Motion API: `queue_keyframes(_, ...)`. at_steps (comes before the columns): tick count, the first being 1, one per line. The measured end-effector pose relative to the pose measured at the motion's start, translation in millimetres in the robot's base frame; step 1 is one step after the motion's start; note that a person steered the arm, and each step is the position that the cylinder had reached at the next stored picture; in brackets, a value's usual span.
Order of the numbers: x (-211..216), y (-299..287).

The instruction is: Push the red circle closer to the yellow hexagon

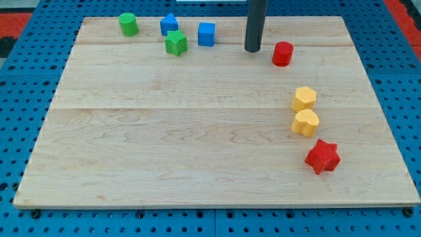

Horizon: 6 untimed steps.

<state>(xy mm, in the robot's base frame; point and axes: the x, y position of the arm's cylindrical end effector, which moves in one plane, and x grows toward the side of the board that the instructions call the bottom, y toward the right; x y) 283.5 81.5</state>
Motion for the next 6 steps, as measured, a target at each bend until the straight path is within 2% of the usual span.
queue_keyframes(1,8,35)
queue_keyframes(3,-3,52)
queue_keyframes(6,61,57)
